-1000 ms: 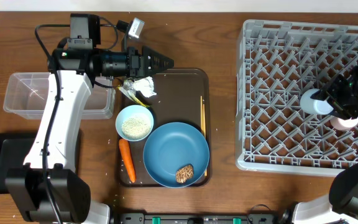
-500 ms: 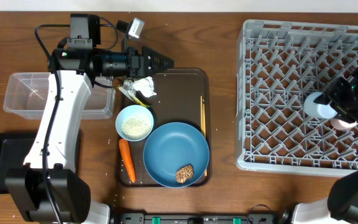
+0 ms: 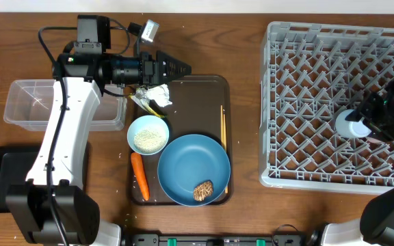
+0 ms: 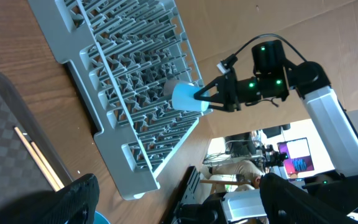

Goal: Sort waste into correct bins and load items into the dishwasher rack
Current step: 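Place the light-blue cup upside down in the rack with right gripper, then grasp the snack wrapper with the left gripper and drop it in the clear bin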

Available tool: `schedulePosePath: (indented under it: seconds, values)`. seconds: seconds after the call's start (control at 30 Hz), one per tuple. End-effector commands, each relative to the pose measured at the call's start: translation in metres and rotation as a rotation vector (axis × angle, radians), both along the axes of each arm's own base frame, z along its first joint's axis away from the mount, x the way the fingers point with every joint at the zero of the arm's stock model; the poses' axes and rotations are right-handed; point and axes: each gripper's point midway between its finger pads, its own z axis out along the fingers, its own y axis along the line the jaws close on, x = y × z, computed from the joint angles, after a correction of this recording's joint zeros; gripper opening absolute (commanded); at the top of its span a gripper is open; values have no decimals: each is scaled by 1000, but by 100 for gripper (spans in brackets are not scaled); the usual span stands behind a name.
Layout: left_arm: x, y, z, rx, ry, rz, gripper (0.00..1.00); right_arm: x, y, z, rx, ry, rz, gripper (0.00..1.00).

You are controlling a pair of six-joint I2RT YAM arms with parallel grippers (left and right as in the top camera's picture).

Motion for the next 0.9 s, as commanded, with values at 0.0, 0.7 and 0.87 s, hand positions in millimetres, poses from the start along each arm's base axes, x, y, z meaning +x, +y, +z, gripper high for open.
schedulePosePath:
  seconds: [0.0, 0.7, 0.87]
  values:
    - [-4, 1, 9, 3, -31, 3, 83, -4, -2, -9, -18, 12, -14, 62]
    - [-11, 40, -70, 503, 161, 214, 78, 45, 71, 141, 80, -612, 384, 80]
    - [-38, 66, -107, 847, 236, 238, 73, 37, 101, 170, 53, -713, 477, 76]
